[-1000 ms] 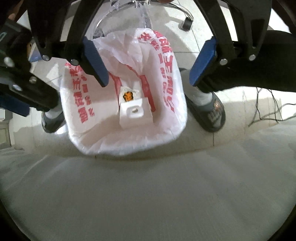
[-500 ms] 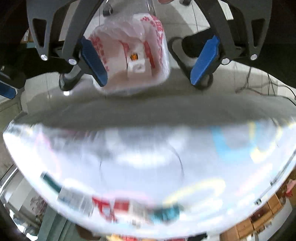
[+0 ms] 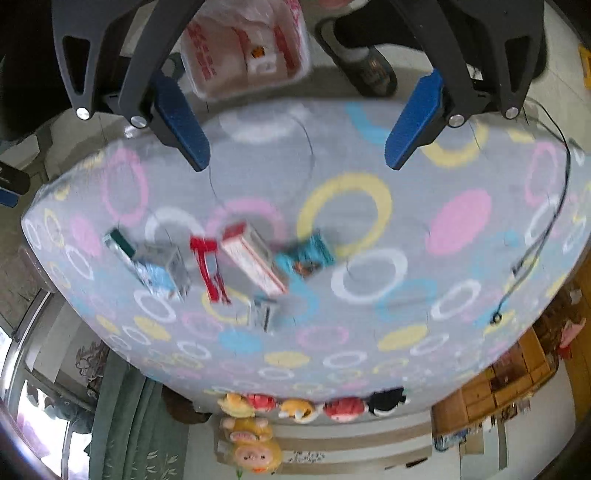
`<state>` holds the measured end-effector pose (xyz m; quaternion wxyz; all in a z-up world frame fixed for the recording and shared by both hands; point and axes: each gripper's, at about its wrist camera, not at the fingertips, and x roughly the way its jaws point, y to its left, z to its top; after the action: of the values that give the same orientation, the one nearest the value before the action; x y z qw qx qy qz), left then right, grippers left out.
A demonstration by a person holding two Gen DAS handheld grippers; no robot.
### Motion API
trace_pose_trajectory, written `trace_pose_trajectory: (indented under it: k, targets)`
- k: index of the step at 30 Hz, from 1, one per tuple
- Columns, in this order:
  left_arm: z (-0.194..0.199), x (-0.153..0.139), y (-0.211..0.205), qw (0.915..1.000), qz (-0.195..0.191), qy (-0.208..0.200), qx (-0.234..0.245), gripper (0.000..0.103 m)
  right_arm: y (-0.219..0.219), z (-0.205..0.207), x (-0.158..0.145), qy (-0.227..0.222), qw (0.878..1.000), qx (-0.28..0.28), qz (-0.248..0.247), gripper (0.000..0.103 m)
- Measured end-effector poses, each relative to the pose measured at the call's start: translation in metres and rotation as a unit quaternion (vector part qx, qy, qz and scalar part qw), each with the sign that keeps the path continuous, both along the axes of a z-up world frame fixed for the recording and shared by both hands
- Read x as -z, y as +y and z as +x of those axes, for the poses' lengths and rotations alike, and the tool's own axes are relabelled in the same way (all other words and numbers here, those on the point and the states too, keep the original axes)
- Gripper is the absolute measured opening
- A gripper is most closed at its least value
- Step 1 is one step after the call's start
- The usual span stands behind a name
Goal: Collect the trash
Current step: 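Move both open tools back over the bed toward the remaining items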
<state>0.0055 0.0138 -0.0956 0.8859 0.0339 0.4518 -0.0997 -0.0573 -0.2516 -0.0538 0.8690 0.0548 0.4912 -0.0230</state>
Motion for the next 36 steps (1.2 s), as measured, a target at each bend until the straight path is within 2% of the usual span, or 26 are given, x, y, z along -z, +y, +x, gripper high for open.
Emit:
trace_pose_trajectory:
  k: [6, 14, 20, 28, 36]
  targets:
    - [0.025, -0.007, 0.002, 0.9998, 0.016, -0.007, 0.002, 0.093, -0.012, 0.020, -0.015, -0.012, 1.000, -0.002, -0.011, 0.082]
    - [0.057, 0.007, -0.005, 0.9996, 0.025, 0.005, 0.012, 0.093, -0.022, 0.065, -0.011, 0.008, 0.999, -0.029, -0.036, 0.082]
    - [0.086, 0.028, -0.004, 0.9989, 0.039, 0.021, 0.016, 0.093, -0.031, 0.099, 0.013, 0.040, 0.997, -0.044, -0.048, 0.082]
    - [0.123, 0.060, 0.000, 0.9966, 0.055, 0.037, 0.049, 0.093, -0.040, 0.135, 0.054, 0.077, 0.995, -0.045, -0.042, 0.082]
    - [0.148, 0.079, -0.004, 0.9933, 0.052, 0.053, 0.089, 0.092, -0.036, 0.166, 0.096, 0.117, 0.991, -0.057, -0.035, 0.082]
